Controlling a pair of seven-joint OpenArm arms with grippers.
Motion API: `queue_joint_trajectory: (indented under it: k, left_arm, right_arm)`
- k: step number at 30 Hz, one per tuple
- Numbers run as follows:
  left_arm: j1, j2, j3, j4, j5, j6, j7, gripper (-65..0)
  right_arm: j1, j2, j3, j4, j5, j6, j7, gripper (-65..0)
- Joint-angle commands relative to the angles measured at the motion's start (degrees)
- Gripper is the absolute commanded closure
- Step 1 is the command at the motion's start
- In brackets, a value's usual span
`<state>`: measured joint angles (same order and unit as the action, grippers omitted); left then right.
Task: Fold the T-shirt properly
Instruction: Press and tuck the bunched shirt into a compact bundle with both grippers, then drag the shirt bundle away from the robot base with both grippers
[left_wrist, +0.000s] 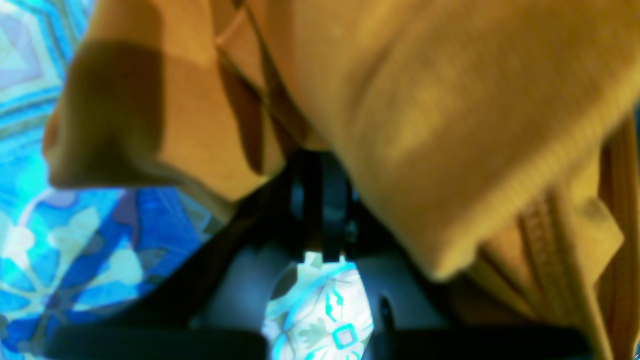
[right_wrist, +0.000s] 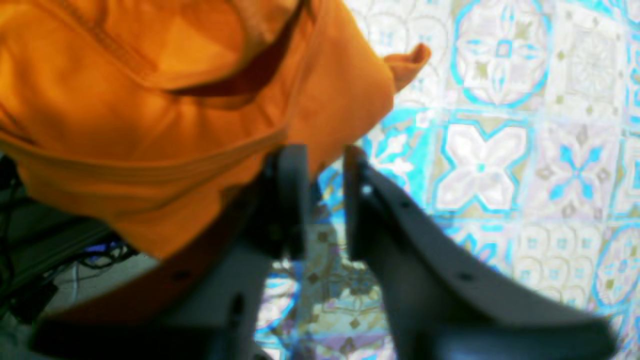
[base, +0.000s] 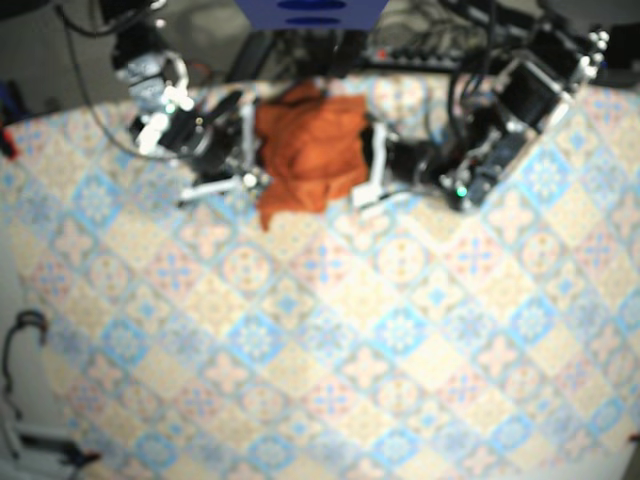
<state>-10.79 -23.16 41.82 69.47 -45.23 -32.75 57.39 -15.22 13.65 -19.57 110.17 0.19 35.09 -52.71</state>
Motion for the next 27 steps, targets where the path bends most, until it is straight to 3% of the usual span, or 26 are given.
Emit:
queue_joint_trajectory:
  k: [1, 3, 11, 20, 22, 27]
  left_arm:
    - [-0.8, -0.6, 0.2, -1.1, 7.8, 4.5, 1.6, -5.0]
    - [-0.9, -0.6, 0.2, -1.1, 7.8, 4.5, 1.7, -5.0]
    - [-0.9, -0.7, 0.2, -1.1, 7.8, 4.5, 1.6, -5.0]
    - [-0.9, -0.7, 0.2, -1.1, 7.8, 4.5, 1.6, -4.9]
    - [-0.9, -1.4, 0.2, -1.0, 7.7, 4.5, 1.5, -4.9]
    - [-0.9, -3.9, -3.2, -0.1, 7.4, 4.3, 1.4, -5.5]
  right_arm:
    - [0.5, 0.0, -0.5, 0.8, 0.6, 0.0, 1.0, -5.0]
    - [0.8, -0.3, -1.4, 0.6, 0.6, 0.0, 1.0, 0.0]
    - [3.0, -3.8, -2.1, -1.7, 0.6, 0.0, 1.3, -3.8]
    - [6.1, -5.0, -9.7, -6.3, 0.6, 0.0, 1.4, -3.7]
    - [6.1, -6.5, -10.4, -6.7, 0.6, -0.1, 1.4, -3.7]
    - [6.0, -7.8, -12.4, -6.9, -5.7, -0.3, 1.1, -3.7]
